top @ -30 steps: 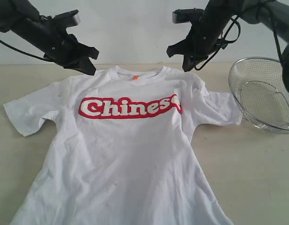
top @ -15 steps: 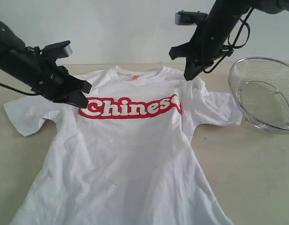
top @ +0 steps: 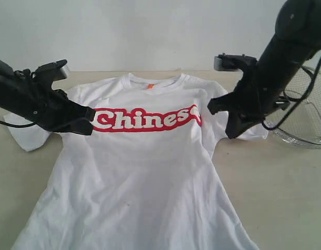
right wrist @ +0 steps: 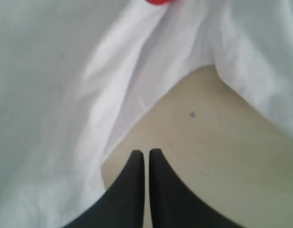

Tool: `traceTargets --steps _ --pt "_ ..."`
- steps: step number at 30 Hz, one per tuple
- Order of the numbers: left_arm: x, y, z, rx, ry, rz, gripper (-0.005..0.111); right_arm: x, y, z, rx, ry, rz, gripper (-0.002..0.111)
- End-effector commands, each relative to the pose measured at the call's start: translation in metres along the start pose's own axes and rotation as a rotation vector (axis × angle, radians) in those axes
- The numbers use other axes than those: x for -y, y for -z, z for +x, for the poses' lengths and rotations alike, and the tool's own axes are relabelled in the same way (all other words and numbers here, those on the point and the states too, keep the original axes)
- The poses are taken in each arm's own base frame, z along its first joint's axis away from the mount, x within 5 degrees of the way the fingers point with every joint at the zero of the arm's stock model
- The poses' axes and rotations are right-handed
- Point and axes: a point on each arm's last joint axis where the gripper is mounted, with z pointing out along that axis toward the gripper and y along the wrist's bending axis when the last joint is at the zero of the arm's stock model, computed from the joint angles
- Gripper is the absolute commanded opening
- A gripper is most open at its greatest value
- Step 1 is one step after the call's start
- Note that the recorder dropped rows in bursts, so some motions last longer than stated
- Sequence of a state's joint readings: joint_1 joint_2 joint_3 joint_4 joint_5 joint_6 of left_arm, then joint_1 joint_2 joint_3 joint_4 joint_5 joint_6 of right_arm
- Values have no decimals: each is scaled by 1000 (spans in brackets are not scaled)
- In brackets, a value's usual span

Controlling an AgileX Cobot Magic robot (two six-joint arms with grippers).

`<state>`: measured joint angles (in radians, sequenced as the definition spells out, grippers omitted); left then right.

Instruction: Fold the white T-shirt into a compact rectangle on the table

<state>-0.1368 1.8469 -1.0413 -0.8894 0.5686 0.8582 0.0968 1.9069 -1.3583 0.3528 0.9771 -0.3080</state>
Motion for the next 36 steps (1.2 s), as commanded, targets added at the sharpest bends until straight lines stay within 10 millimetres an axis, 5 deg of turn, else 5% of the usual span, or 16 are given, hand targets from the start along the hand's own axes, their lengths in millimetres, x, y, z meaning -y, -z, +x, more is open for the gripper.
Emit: traceTargets --steps 1,6,18,24,36 --pt "1 2 -2 25 1 -7 4 12 -8 23 -5 -56 110 0" --pt "2 2 -2 20 1 -1 4 24 -8 41 -102 -120 244 0" --pt "2 2 -2 24 2 -5 4 44 33 54 -88 -170 615 0" --pt "2 2 -3 29 10 -3 4 51 58 29 214 -110 663 0" --pt "1 2 -3 39 18 -8 4 148 34 -43 231 -183 682 0"
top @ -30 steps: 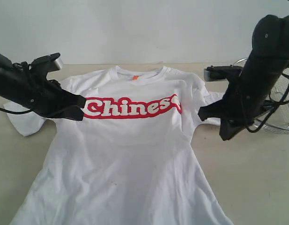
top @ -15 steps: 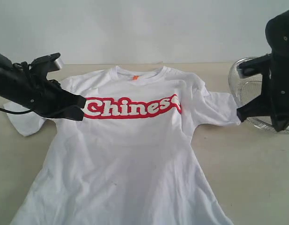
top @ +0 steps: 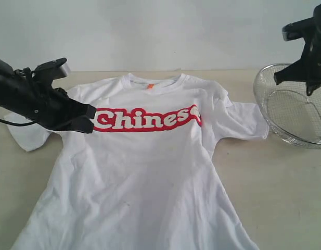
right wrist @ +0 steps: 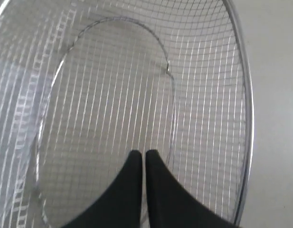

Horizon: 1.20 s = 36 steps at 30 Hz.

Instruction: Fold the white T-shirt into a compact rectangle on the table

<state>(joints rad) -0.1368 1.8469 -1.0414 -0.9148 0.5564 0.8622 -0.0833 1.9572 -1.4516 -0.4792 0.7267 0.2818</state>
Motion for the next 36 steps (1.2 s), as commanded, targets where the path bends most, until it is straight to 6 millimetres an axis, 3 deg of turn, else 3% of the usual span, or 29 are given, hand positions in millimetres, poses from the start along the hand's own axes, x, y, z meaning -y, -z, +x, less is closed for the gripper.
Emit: traceTargets --steps 1,5,12,17,25,32,36 --pt "1 2 -2 21 0 -7 4 8 -35 -28 -27 22 8 0" --pt "1 2 -2 22 0 -9 4 7 -54 -54 -17 20 29 0" --pt "1 2 -2 22 0 -9 4 0 -85 -82 -1 26 10 0" --pt "2 2 -2 19 0 -5 4 -6 -102 -86 -27 27 -6 0" --pt "1 2 -2 19 -2 -7 4 12 -121 -90 82 -80 -75 0" --pt "0 2 -3 35 0 -23 4 17 -38 -97 -7 -28 -290 0" --pt "0 2 -3 33 -2 -22 4 30 6 -98 -21 -25 -282 0"
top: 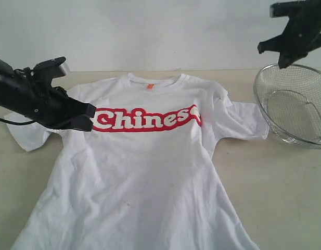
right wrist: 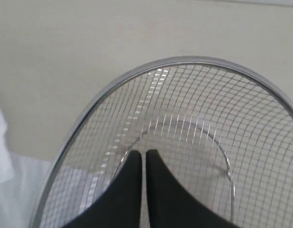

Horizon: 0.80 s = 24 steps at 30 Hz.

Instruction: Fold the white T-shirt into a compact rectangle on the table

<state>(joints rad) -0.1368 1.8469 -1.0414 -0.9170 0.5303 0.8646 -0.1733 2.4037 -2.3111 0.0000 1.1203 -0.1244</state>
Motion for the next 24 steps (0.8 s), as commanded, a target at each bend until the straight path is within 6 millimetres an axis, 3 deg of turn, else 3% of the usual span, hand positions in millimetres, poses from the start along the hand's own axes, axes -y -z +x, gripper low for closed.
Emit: traceTargets --steps 1,6,9,16,21,24 --pt "2 2 -1 17 -9 -5 4 2 64 -4 25 14 -2 0" --pt "0 2 -2 27 -30 -17 4 -11 95 15 -3 -8 -65 0" --pt "0 2 -2 27 -30 -17 4 -20 107 42 -77 18 -72 0" --pt "0 2 -3 31 -30 -22 4 -31 113 128 -304 -14 -108 0" --pt "0 2 -3 34 -27 -23 4 -39 111 173 -318 -38 -142 0" --pt "0 2 -3 34 -27 -23 4 -41 95 191 -318 -49 -139 0"
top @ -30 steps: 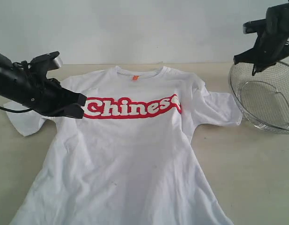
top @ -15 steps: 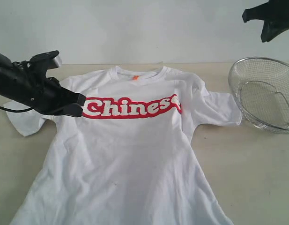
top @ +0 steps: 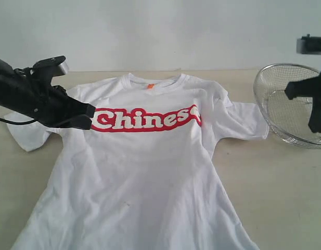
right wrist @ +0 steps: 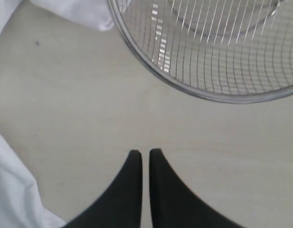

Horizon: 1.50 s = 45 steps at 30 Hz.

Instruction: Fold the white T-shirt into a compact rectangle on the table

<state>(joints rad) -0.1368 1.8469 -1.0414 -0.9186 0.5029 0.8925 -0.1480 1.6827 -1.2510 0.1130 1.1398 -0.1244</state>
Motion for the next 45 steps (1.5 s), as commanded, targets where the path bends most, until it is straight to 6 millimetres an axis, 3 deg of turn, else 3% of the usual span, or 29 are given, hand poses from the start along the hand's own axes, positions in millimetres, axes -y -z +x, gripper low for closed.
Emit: traceTargets --steps 1,19,24,30,34,38,45 --pt "2 2 -1 14 -1 -2 4 1 -23 16 39 -26 -3 0" --pt "2 2 -1 13 -1 0 4 20 -81 1 69 -67 127 0" --pt "2 2 -1 13 -5 0 4 25 -77 -11 182 -73 170 0" --pt "2 2 -1 13 -8 0 4 26 -54 -33 248 -43 201 0" --pt "2 2 -1 13 -8 0 4 9 -59 -22 136 12 19 0" --pt "2 2 -1 13 -8 0 4 2 -69 -15 227 -40 -68 0" --pt "2 2 -1 13 -12 0 4 -10 -102 14 275 -109 -224 0"
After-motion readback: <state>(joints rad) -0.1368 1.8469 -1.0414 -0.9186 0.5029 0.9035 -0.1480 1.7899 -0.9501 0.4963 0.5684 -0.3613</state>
